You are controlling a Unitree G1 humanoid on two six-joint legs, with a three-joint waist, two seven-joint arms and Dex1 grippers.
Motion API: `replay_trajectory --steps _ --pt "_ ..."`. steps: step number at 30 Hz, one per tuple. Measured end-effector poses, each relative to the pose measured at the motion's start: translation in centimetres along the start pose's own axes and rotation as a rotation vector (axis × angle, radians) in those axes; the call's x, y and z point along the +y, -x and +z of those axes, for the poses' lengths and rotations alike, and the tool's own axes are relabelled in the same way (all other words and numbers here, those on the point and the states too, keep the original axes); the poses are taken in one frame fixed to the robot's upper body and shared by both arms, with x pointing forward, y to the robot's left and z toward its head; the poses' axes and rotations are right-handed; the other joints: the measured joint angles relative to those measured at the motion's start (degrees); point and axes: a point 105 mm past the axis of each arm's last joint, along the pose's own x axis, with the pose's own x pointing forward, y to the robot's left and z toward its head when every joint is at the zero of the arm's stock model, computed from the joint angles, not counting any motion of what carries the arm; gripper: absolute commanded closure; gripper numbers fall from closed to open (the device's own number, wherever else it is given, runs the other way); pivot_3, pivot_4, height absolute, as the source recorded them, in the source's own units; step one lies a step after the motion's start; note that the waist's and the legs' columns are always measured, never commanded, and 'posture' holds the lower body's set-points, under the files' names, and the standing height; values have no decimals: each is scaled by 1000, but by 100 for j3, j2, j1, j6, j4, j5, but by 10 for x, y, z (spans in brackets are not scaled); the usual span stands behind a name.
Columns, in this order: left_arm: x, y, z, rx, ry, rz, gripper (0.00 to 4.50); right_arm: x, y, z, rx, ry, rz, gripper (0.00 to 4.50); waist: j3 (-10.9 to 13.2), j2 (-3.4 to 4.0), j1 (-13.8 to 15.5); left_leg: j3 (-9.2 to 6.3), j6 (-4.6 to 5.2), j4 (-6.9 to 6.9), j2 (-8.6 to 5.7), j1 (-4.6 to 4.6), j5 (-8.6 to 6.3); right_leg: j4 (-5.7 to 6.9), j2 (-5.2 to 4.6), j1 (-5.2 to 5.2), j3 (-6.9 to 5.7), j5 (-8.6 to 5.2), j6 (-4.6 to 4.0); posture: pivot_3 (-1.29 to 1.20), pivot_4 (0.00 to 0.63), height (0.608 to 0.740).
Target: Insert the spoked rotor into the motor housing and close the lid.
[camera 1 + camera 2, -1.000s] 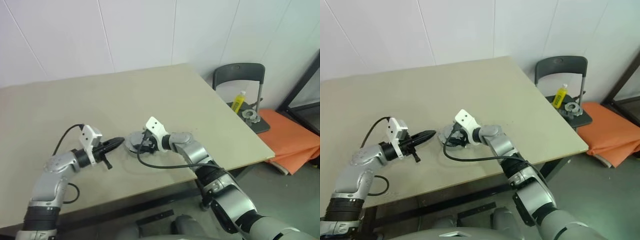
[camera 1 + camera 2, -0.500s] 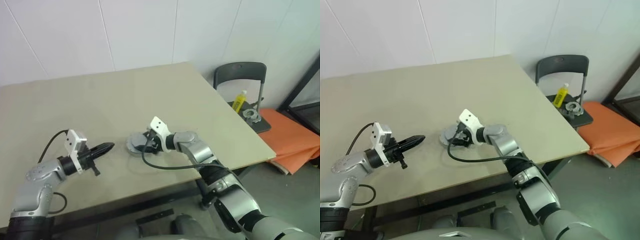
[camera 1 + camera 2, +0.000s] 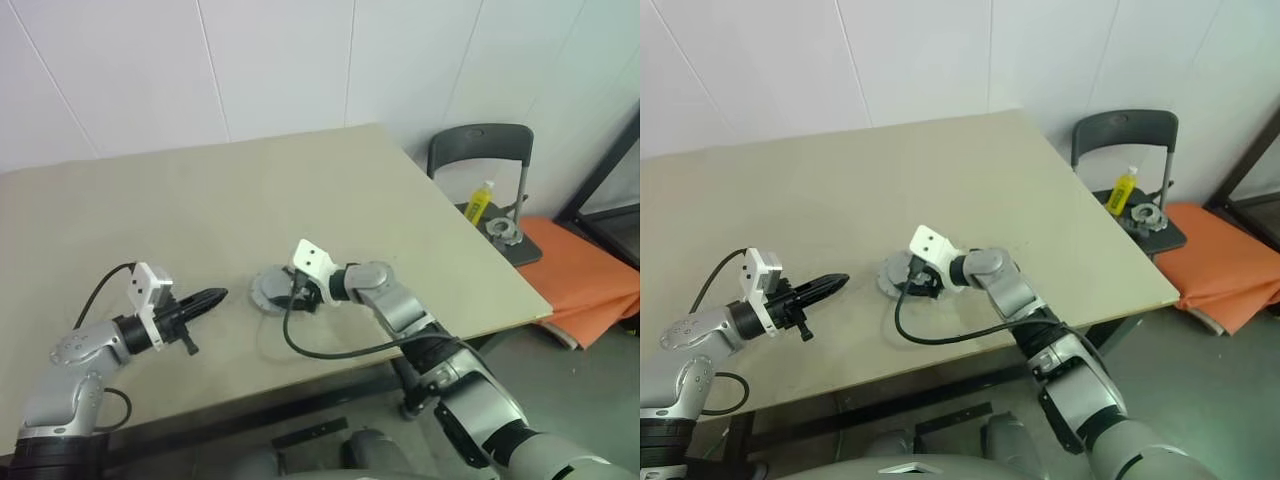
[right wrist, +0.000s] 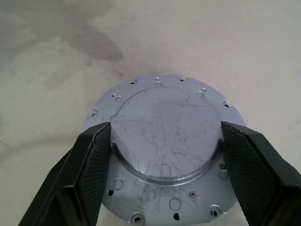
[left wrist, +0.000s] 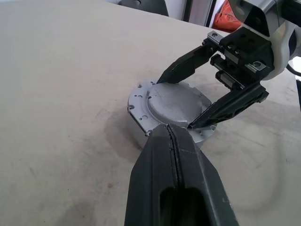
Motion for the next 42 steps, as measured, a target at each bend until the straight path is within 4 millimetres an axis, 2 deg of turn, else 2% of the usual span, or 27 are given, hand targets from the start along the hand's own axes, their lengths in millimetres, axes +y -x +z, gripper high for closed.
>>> replay_trajectory --steps 8,12,17,24,29,35,42 --pt "-2 -3 -1 10 -4 -2 4500 -2 -1 -3 45 -51 -24 1273 -2 0 9 -1 -1 0 0 74 -1 -4 -7 45 2 -5 -3 0 0 740" --pt "-4 -5 1 11 -7 -8 4500 -2 -2 -4 57 -74 -30 1273 -3 5 4 -2 -3 1 2 83 -2 -6 -13 54 2 -7 -5 0 0 740" --pt "-8 -10 -3 18 5 -22 4500 -4 1 -5 48 -154 -20 1273 -6 4 7 -2 -2 -6 0 71 -1 -11 -14 51 1 -9 -3 0 0 740" --pt "-9 -13 -2 15 2 -27 4500 -9 8 -2 53 -140 30 1273 -9 -2 39 -5 0 0 -15 -4 -1 -2 -19 8 -5 -8 -1 0 0 740" --pt "-9 -14 0 10 -3 -29 4500 -12 13 -5 69 -95 44 1273 -9 -2 161 2 0 10 -22 -4 -1 -1 -20 12 -8 -15 9 0 0 740" --pt "-9 -15 3 2 -10 -33 4500 -22 11 -2 51 -232 44 1273 -8 -2 152 0 0 16 -21 -4 0 8 -15 12 -11 -13 5 0 0 740" --pt "-9 -16 3 1 -9 -34 4500 -25 7 -6 73 -182 33 1273 5 18 144 -9 0 77 -1 2 -1 19 -7 16 -26 -10 -1 0 0 740"
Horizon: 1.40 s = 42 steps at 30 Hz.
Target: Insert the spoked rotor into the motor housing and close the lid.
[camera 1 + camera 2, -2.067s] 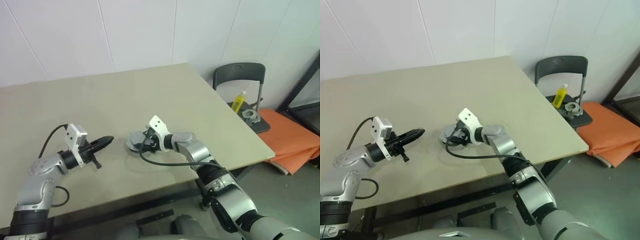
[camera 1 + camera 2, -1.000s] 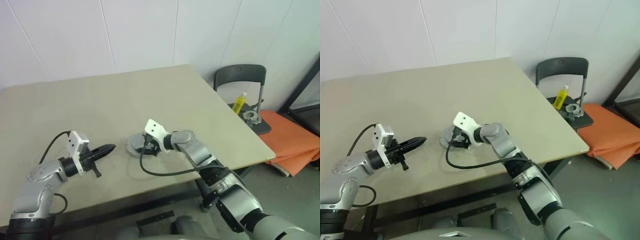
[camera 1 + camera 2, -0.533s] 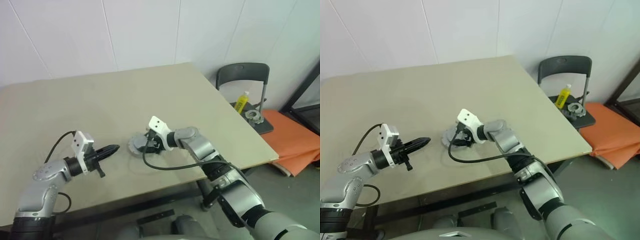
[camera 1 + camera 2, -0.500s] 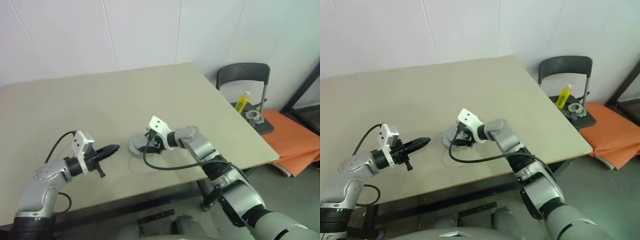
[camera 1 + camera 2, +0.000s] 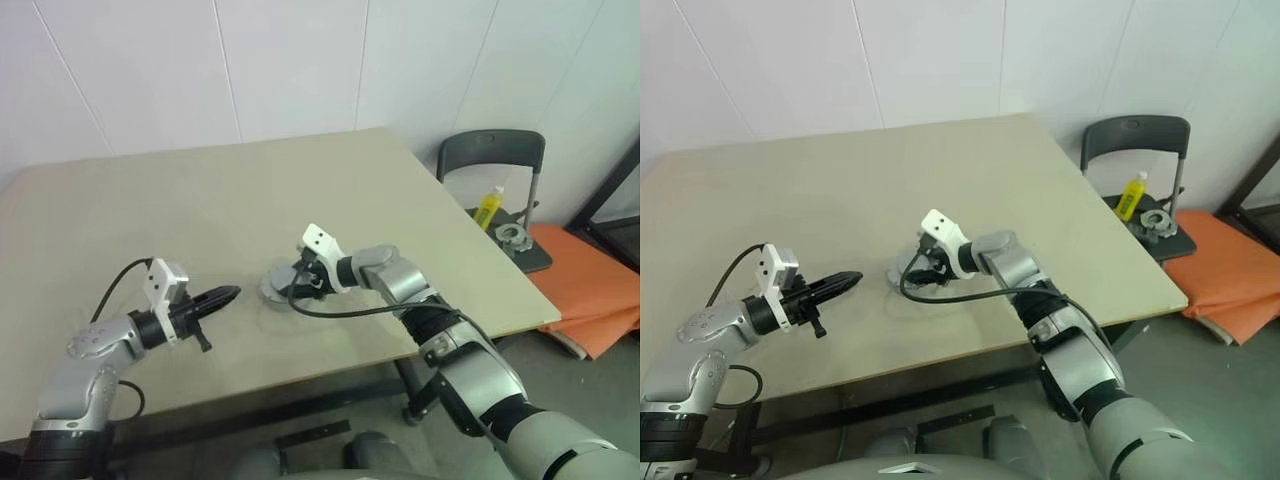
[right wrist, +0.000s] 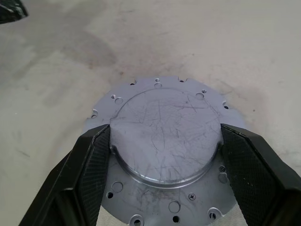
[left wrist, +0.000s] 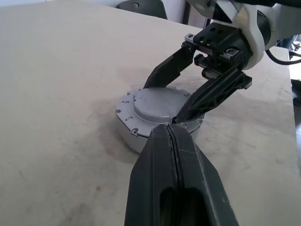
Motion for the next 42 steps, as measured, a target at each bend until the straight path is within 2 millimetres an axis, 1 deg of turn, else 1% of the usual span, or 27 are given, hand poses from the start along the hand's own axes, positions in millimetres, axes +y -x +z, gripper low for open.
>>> replay_trajectory --steps 8,12,16,21,25,31,33,35,37,39,40,42 --pt "-1 -1 -1 -5 6 -4 4500 2 -2 2 28 171 -20 1273 2 6 1 4 -4 8 4 9 -2 -4 -25 7 1 4 -6 0 0 740" --pt "-3 -3 -2 -2 8 -13 4500 2 0 2 27 161 -8 1273 1 7 7 5 -1 4 3 5 -1 -4 -24 5 -1 4 -7 0 0 740" --pt "-6 -6 -5 5 11 -26 4500 -1 6 3 29 134 3 1273 2 9 31 3 0 2 -2 -26 0 -4 -25 0 -7 6 -8 0 0 740" --pt "-7 -8 -4 6 7 -32 4500 -5 10 0 53 115 12 1273 3 9 93 7 1 4 -12 -30 0 -7 -26 0 -7 5 -6 0 0 740" --pt "-7 -8 -5 8 4 -33 4500 -7 11 -1 60 151 6 1273 4 12 141 7 0 10 -11 -17 0 -9 -27 -5 -8 3 -4 0 0 740" --pt "-7 -11 -5 4 -4 -33 4500 -5 9 -3 71 221 5 1273 1 10 143 4 -1 11 -9 -1 -1 -9 -40 8 -8 3 -4 0 0 740" --pt "-3 -17 -3 7 -26 -21 4500 -6 8 -4 72 226 -2 1273 -1 9 147 4 -3 11 -9 5 -2 -8 -43 15 -11 2 -4 0 0 740" --pt "5 -30 -1 19 -59 -10 4500 -6 8 -5 71 224 -12 1273 -3 13 148 4 -5 11 -10 13 -3 -9 -43 24 -14 2 -4 0 0 740" --pt "6 -42 2 24 -76 -26 4500 -5 7 -5 68 224 -17 1273 -5 17 141 5 -16 12 -12 21 -9 -9 -43 32 -14 3 -4 0 0 740" --pt "10 -59 5 29 -79 -42 4500 -5 8 -7 64 216 -21 1273 -5 17 152 4 -16 12 -17 53 -10 -10 -43 61 -15 2 -4 0 0 740" --pt "14 -68 7 30 -82 -39 4500 -5 7 -7 65 213 -21 1273 -5 16 151 3 -16 11 -20 60 -10 -11 -41 68 -15 2 -3 0 0 740" --pt "16 -83 12 35 -99 -54 4500 -3 7 -6 61 203 -20 1273 -6 16 138 1 -10 9 -26 67 -6 -14 -35 76 -15 2 -3 0 0 740"
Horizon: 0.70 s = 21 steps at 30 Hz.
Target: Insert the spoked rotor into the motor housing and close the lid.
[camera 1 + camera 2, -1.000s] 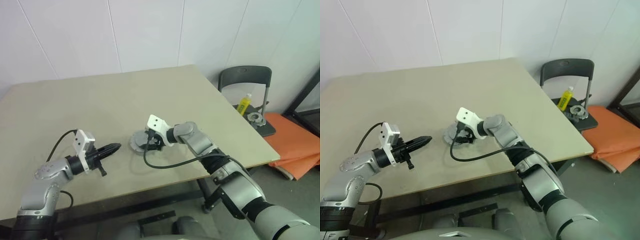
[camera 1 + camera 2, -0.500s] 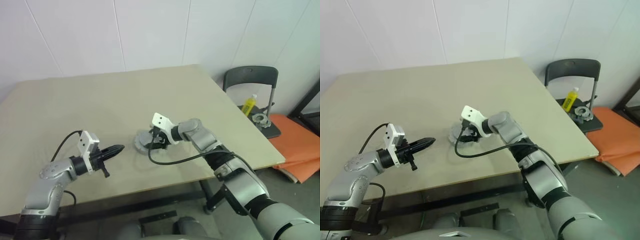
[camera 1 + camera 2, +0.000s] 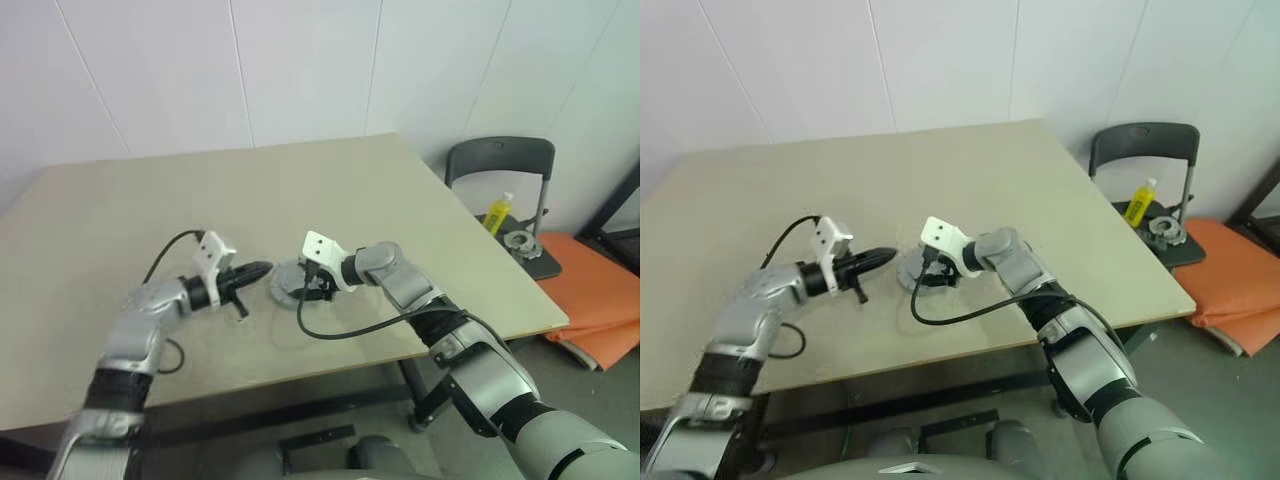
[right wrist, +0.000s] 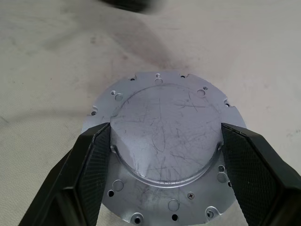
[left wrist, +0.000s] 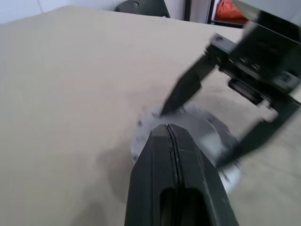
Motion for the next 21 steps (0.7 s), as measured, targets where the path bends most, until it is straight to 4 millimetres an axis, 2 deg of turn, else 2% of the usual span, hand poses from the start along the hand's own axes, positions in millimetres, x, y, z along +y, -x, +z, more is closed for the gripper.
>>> replay_trajectory --steps 3,6,12,13,15,21 --pt "-1 -18 -3 44 -10 -31 4500 1 -1 2 -7 -21 1 1273 0 0 -17 2 10 -12 0 -2 5 0 9 1 1 -1 3 0 0 740" --pt "-7 -30 -24 142 9 -65 4500 2 -1 2 -16 -63 -2 1273 1 1 -21 4 11 -18 5 -17 6 6 29 0 1 -1 4 0 0 740" --pt "-16 -32 -23 241 -4 -168 4500 0 -1 2 -22 -138 -15 1273 -1 4 -17 -3 11 -22 13 -2 6 5 41 -2 0 -2 3 0 0 740" --pt "-17 -31 -24 255 -4 -177 4500 0 -1 1 -23 -149 -17 531 -1 3 -19 -4 11 -22 14 0 5 1 39 -4 0 -3 3 0 0 740" --pt "-16 -30 -25 265 -9 -178 4500 -2 0 1 -24 -174 -37 32 -1 3 -27 -6 10 -20 16 0 5 1 33 -4 1 -2 3 0 0 740" --pt "-12 -23 -24 293 -21 -175 4500 5 4 6 -74 -322 36 32 -1 3 -146 -17 10 -20 24 0 5 3 31 5 5 -2 3 0 0 740"
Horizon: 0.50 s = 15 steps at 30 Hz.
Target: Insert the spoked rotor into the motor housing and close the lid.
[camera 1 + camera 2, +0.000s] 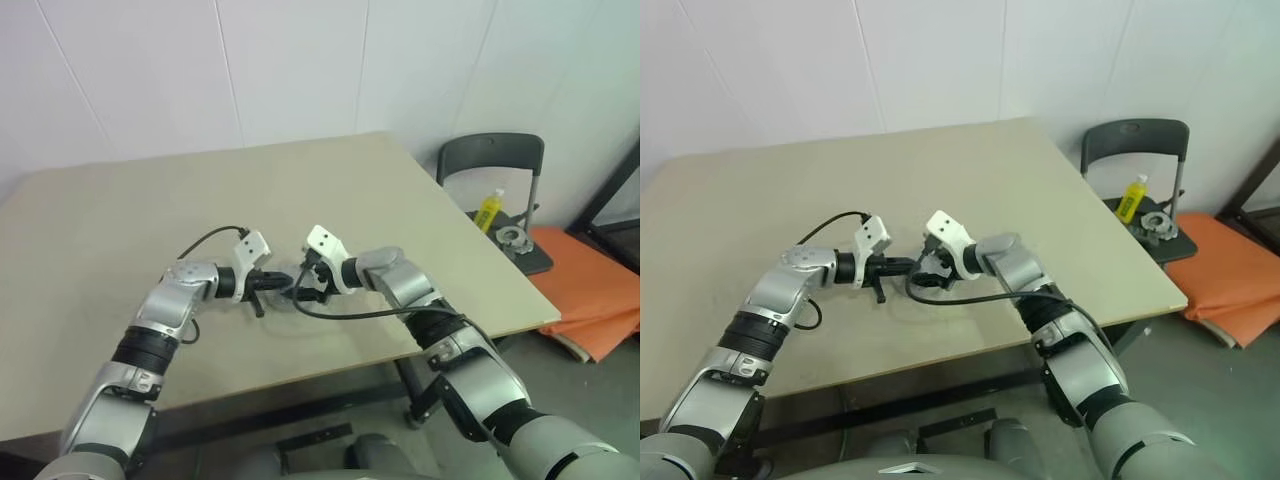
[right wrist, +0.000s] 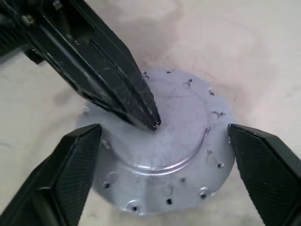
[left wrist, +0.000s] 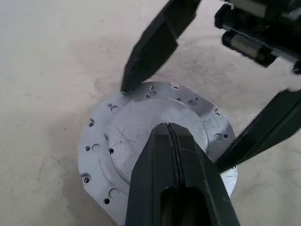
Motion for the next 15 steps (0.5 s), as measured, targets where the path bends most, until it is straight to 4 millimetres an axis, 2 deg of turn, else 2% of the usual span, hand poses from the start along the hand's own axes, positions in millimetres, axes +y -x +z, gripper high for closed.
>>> replay_trajectory --steps 4,9,11,13,15 --pt "-1 0 1 -2 -6 0 4500 4 12 8 -73 -170 87 32 2 1 4 0 1 -3 -2 -11 0 5 6 -3 0 0 1 0 0 740" --pt "-2 0 2 -1 -12 -3 4500 -6 33 45 -179 -217 99 32 6 8 4 2 0 -5 -2 -11 0 3 8 -16 -2 0 0 0 0 740" --pt "-2 0 2 0 -17 -7 4500 -17 43 53 -189 -213 57 32 5 6 3 4 0 -9 -2 -11 0 -5 7 -23 -2 0 0 0 0 740" --pt "-3 1 2 3 -25 -14 4500 -26 49 44 -141 -207 6 32 4 3 3 8 0 -19 -5 -11 0 -14 2 -23 -1 0 0 0 0 740" --pt "-3 3 3 6 -35 -21 4500 -35 54 24 -50 -213 -49 32 4 3 -1 12 1 -27 -8 -28 0 -14 2 -25 5 0 0 0 0 740"
